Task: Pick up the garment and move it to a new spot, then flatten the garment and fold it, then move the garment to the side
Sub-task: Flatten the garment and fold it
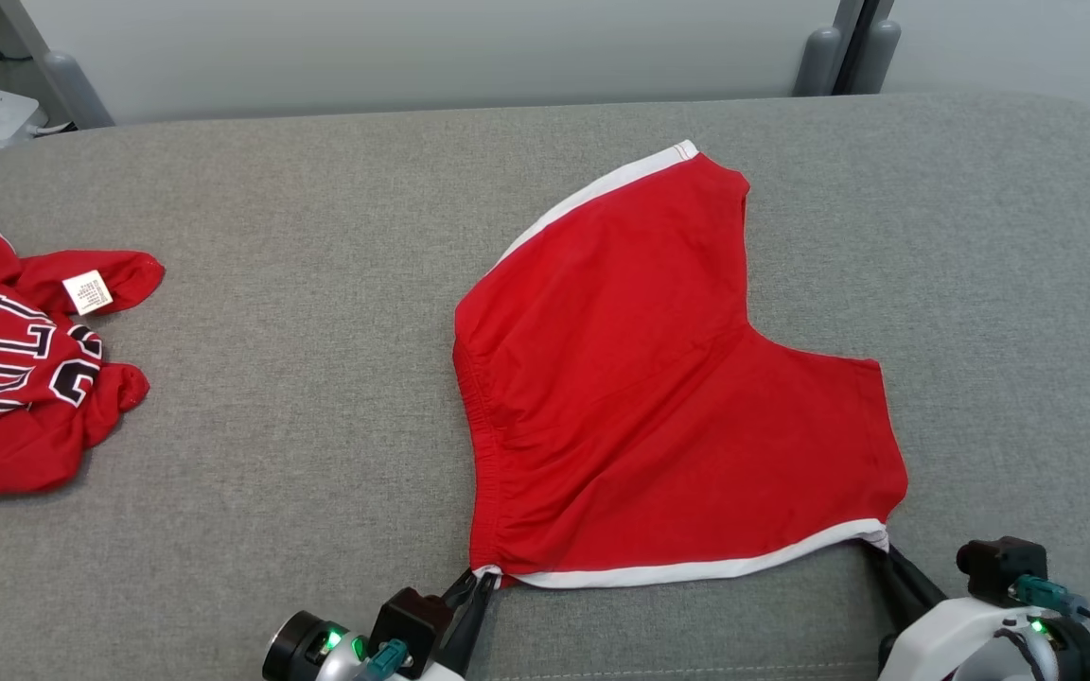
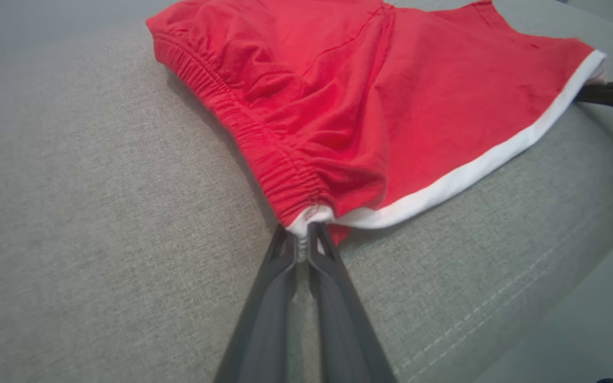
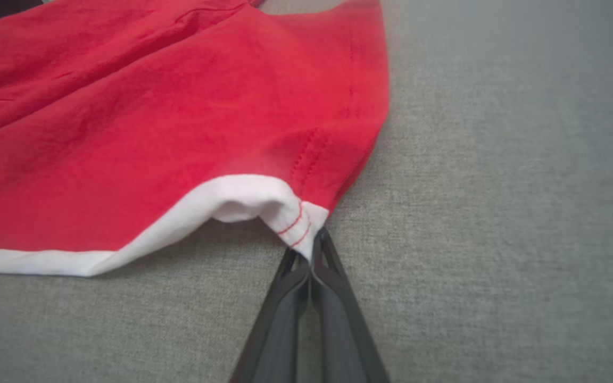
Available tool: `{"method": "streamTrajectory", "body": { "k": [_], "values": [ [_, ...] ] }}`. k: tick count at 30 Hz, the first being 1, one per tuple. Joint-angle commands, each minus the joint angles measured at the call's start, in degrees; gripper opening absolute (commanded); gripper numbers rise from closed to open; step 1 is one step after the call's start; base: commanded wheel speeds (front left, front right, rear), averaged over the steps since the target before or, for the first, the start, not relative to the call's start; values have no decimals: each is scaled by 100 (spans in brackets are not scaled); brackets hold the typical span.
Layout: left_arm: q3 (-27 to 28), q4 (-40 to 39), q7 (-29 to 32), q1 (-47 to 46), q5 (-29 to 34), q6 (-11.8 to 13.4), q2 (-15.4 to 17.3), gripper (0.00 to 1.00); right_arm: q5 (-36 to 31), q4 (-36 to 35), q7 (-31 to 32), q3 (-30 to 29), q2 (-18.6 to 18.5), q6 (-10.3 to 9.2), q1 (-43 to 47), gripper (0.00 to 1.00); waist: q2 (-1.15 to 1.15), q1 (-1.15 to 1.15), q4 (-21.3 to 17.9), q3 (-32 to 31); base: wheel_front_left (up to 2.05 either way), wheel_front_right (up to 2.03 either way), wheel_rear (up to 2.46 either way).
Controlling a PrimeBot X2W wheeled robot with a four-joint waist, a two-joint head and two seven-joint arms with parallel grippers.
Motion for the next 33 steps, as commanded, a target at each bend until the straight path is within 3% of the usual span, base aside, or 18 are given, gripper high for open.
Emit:
{"method": "streamTrajectory", "body": {
  "k": [1, 7, 13, 21, 25, 29, 33],
  "values": [
    [182, -137, -33, -178, 80, -14, 58, 0, -17, -121, -35, 47, -139, 0, -22, 0, 0, 0, -8, -14, 0, 0, 0],
    [160, -284, -16, -99, 43, -145, 174, 0, -266, -732, -35, -488, -467, 0, 293, 0, 0, 0, -90, -143, 0, 0, 0],
    [-29, -842, 464, 55, 12, -364, 386, 0, -468, -1552, -35, -978, -744, 0, 847, 0, 0, 0, -240, -233, 0, 0, 0],
    [-242, -2686, 1754, 753, -406, -596, 867, 0, -657, -2553, -35, -1647, -1015, 0, 1672, 0, 0, 0, -326, -364, 0, 0, 0],
    [-235, -3707, 2463, 1103, -634, -571, 1169, 0, -782, -3089, 183, -2013, -1059, 0, 2219, 0, 0, 0, -309, -399, 0, 0, 0],
    [-13, -4342, 2627, 1269, -1074, -464, 1116, 0, -879, -3487, 482, -2294, -947, 0, 2294, 0, 0, 0, -311, -336, 0, 0, 0],
    [105, -4343, 2605, 1132, -1601, -507, 795, 0, -1007, -3337, 769, -2274, -753, 0, 1701, 0, 0, 0, -275, -205, 0, 0, 0]
  ]
}}
